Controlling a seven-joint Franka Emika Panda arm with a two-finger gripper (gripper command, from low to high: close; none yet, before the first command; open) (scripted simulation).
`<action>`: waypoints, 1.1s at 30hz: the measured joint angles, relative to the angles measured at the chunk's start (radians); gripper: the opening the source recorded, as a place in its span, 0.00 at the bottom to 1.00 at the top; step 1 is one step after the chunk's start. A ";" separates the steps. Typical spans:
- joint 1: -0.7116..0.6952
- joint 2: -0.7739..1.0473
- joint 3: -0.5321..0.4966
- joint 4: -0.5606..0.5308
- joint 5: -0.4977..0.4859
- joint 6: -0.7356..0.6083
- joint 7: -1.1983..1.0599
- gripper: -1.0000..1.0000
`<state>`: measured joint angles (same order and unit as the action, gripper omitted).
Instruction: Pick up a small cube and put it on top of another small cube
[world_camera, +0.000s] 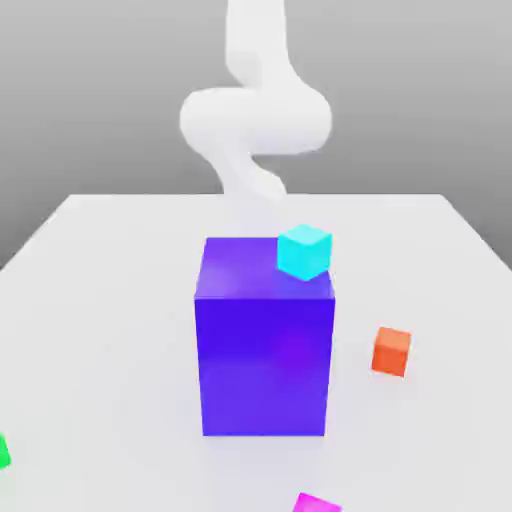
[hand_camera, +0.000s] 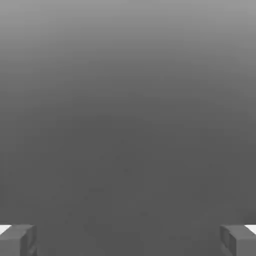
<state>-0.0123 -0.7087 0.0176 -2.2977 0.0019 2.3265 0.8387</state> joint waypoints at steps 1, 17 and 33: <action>-0.005 0.039 0.008 0.001 0.001 0.011 0.017 0.50; -0.045 0.622 0.105 0.016 -0.053 0.181 0.312 0.50; 0.027 1.202 0.070 0.054 -0.106 0.408 0.552 0.50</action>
<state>0.0142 0.4932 0.0878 -2.2433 -0.1042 2.7341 1.3911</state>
